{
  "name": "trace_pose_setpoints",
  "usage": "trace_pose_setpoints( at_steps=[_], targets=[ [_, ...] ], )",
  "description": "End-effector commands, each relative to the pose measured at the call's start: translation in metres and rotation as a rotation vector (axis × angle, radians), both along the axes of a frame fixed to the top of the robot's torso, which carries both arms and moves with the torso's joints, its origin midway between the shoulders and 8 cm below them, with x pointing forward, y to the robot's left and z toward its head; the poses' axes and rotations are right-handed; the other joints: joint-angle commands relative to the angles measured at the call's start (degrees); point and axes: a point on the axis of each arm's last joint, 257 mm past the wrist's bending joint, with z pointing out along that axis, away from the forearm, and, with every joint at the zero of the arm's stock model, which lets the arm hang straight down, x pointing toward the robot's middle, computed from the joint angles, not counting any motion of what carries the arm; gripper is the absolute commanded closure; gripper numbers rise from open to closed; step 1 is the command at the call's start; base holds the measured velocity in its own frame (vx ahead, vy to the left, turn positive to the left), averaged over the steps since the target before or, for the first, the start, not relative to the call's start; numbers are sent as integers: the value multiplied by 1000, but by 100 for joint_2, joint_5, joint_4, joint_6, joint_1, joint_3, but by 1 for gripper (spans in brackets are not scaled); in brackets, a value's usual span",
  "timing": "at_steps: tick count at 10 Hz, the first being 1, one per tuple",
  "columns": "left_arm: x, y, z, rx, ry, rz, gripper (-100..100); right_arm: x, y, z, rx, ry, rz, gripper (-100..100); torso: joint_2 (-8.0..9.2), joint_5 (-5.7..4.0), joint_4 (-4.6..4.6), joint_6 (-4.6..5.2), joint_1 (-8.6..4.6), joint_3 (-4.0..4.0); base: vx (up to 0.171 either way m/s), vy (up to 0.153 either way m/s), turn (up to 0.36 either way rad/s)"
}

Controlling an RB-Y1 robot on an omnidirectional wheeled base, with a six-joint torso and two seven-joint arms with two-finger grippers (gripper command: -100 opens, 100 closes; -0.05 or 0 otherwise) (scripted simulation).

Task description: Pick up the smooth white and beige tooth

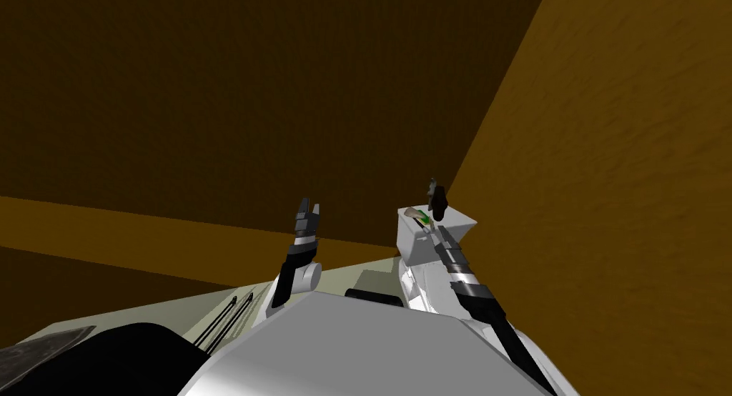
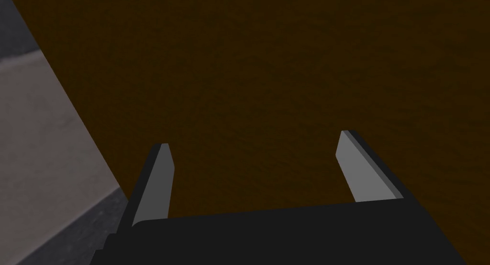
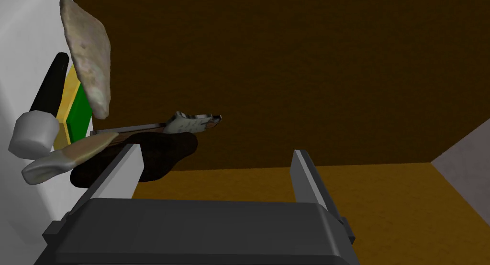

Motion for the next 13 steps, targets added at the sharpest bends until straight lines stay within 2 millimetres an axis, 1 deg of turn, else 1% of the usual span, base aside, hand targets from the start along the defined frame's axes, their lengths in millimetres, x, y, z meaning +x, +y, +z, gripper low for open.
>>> trace_pose_setpoints(
  at_steps=[1, 2, 3, 5, 6, 8, 9, 10, 11, 12, 13],
  targets=[
    [0, 0, 0, 0, 0, 0, 0, -4, -11, -19, -42, 55, 1, -100, 0, 0, 0, 0, 0, 0, 26, 52, 55],
    [0, 0, 0, 0, 0, 0, 0, -9, -19, -35, -73, 102, -2, -100, 1, -1, 0, 0, -3, 1, 32, 90, 97],
    [0, 0, 0, 0, 0, 0, 0, -9, -19, -35, -82, 104, 4, -100, 0, 1, 0, -1, 9, 0, 40, 71, 15],
    [0, 0, 0, 0, 0, 0, 0, -21, -39, -68, -146, 202, -3, -100, -2, 0, -1, 0, 2, -1, 55, 77, 72],
    [0, 0, 0, 0, 0, 0, 0, -21, -39, -68, -159, 205, 5, -100, -10, 2, -2, 0, 11, -5, 45, 75, 18],
    [0, 0, 0, 0, 0, 0, 0, -37, -62, -99, -228, 306, -2, -100, 1, 2, 0, 0, 6, 0, 41, 79, 63],
    [0, 0, 0, 0, 0, 0, 0, -37, -62, -99, -241, 309, 7, -100, -5, 2, -1, 0, 8, -3, 45, 66, 34],
    [0, 0, 0, 0, 0, 0, 0, -46, -75, -113, -276, 360, 3, -100, -4, 1, -1, 0, 4, -2, 33, 75, 76],
    [0, 0, 0, 0, 0, 0, 0, -46, -76, -113, -283, 361, 7, -100, -1, 2, 0, -1, 6, 0, 22, 56, 25],
    [0, 0, 0, 0, 0, 0, 0, -56, -89, -127, -320, 414, 4, -100, 3, 0, 1, 0, 0, 2, 27, 60, 72],
    [0, 0, 0, 0, 0, 0, 0, -56, -90, -127, -326, 415, 8, -100, 3, 0, 1, -1, 0, 2, 29, 53, 23]
  ],
)
